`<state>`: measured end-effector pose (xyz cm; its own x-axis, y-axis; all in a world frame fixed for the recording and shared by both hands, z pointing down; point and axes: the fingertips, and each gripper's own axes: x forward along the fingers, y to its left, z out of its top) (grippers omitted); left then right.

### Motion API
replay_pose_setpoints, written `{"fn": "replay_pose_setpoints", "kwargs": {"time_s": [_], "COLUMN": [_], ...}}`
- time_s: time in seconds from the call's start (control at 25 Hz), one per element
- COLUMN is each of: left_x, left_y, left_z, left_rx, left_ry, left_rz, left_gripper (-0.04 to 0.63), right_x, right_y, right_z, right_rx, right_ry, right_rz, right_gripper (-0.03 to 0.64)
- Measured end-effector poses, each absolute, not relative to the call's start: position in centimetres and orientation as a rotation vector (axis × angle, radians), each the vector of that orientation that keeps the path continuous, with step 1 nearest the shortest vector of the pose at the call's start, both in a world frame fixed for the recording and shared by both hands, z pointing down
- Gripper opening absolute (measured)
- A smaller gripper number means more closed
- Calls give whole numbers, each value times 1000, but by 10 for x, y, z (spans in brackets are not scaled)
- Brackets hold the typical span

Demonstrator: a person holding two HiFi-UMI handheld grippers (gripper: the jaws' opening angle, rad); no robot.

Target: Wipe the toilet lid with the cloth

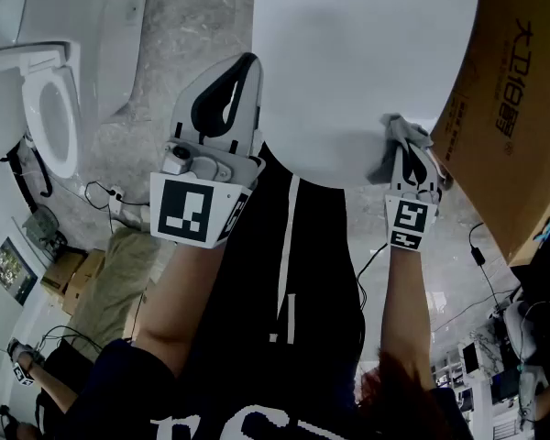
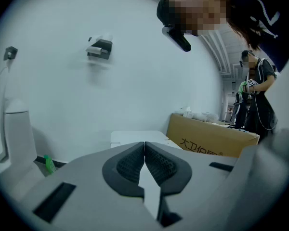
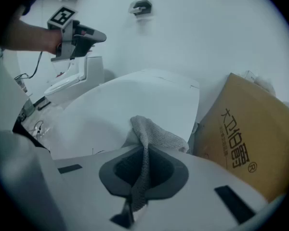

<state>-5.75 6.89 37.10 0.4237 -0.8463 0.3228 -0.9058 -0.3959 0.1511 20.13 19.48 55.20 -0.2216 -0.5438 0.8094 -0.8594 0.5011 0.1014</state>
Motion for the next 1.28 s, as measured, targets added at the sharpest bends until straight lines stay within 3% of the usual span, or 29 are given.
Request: {"fn": "replay_pose_setpoints", "kwargs": {"time_s": [0.52,0.92,1.08,1.28], "left_x": [-48,-49,-51,-55], "left_y": [64,66,66,65], "left_z": [370,374,374,372], "left_rx": [2389,2384,2379,2381], "left_ry": [-1506,-1514,-1518,-1517], "left_rz": [294,297,303,282], "left_gripper": [21,21,21,21], "right_x": [57,-61,-47,35], "right_y": [197,220,210,167], "right_z": [550,549,548,549], "right_rx": [1006,560,575,842], "right_ry": [-2097,-2274,-2268,-2170], "right_rz": [498,335,298,338], "right_gripper": [25,25,25,25]}}
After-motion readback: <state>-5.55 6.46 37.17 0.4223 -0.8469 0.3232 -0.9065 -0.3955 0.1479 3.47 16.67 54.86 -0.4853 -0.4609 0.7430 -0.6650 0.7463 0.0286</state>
